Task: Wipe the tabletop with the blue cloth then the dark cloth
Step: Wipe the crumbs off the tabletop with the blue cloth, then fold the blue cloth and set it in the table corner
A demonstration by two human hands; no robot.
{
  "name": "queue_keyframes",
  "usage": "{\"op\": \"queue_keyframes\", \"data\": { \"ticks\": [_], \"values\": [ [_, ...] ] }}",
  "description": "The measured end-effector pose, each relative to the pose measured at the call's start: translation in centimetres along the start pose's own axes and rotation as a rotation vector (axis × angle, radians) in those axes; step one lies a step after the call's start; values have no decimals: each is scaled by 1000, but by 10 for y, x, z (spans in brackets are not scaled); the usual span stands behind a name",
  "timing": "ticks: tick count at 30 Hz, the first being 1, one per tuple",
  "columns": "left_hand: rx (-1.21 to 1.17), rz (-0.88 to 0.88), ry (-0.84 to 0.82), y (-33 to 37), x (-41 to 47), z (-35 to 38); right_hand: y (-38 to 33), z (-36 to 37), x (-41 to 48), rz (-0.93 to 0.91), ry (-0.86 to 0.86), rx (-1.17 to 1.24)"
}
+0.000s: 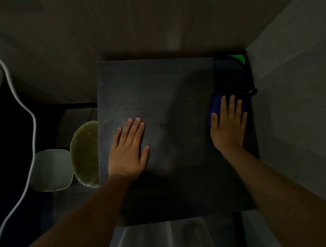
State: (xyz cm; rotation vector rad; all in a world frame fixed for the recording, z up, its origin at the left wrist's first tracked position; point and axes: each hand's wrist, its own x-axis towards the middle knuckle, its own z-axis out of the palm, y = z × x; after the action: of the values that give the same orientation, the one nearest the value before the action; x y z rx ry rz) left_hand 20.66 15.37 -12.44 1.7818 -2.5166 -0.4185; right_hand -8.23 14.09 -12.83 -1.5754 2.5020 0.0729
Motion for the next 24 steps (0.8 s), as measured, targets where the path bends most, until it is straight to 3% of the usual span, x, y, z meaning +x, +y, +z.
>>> {"op": "queue_keyframes", "data": {
  "ticks": [10,12,18,22,24],
  "values": [
    [31,-101,-6,13,4,-1,0,-2,-1,-44,-22,1],
    [-35,-150,15,37,14,-3,1,-4,-3,-54,-58,18],
    [-305,-31,50,139,79,-5,11,-33,7,-111,-169,216],
    [-468,-137,44,186,113,-12,39,-55,17,23,34,457],
    [-518,-245,29,195,124,-15,54,-57,22,173,14,466]
  ]
}}
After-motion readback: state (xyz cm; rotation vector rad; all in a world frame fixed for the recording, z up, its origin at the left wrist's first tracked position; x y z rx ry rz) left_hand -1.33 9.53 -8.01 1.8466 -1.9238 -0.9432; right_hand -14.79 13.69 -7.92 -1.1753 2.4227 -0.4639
